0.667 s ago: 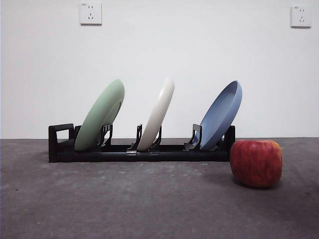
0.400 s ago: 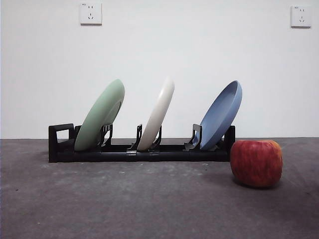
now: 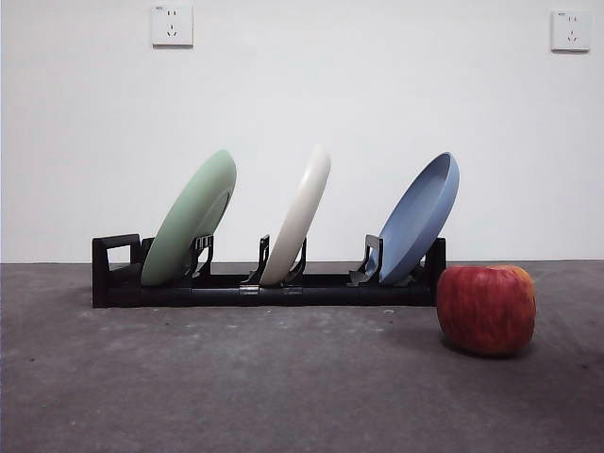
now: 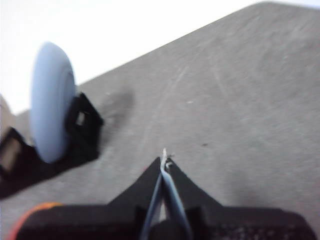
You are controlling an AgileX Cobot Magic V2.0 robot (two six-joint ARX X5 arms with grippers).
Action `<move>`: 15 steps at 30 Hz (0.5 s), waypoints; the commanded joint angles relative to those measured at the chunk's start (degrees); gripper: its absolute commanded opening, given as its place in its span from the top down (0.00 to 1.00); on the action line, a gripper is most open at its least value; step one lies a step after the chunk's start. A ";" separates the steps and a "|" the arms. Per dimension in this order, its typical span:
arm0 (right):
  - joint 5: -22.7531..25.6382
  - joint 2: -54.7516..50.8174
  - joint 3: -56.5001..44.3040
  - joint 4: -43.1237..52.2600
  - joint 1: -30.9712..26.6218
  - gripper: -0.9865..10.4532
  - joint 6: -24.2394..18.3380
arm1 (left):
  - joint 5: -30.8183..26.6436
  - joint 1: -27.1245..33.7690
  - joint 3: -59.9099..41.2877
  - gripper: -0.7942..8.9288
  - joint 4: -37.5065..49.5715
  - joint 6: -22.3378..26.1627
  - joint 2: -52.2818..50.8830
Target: Take the green plate from the plate rack,put the plate on the table,take the apple from the table,put the apple in the plate
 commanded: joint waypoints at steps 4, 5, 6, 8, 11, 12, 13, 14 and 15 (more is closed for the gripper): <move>-6.21 3.04 8.68 1.03 -0.04 0.92 3.06 | 6.67 -0.04 8.37 0.92 -2.82 -1.29 3.08; -7.43 4.50 10.91 0.79 -0.04 0.92 2.75 | 7.17 -0.04 10.67 0.92 -4.28 -1.27 4.57; -8.35 5.81 12.61 0.66 -0.04 0.92 1.99 | 7.69 -0.04 12.44 0.92 -5.33 -1.20 5.77; -10.49 9.27 17.00 -0.70 -0.04 0.92 -0.39 | 8.02 -0.04 16.57 0.92 -7.72 -1.03 9.01; -13.64 15.06 24.17 -4.76 -0.04 0.92 -3.58 | 8.28 -0.07 22.23 0.92 -10.40 -0.28 14.05; -15.17 17.44 27.06 -6.54 -0.04 0.92 -4.74 | 9.03 -0.04 24.26 0.92 -11.06 0.48 16.06; -16.90 19.96 30.01 -8.24 -0.02 0.92 -5.97 | 10.10 -0.07 26.29 0.92 -11.65 1.22 18.12; -18.64 22.08 32.50 -9.62 0.00 0.92 -7.21 | 11.15 -0.04 28.09 0.92 -12.31 1.81 19.91; -20.83 24.57 35.45 -11.19 0.00 0.92 -8.81 | 12.59 -0.07 30.21 0.92 -13.18 2.12 22.10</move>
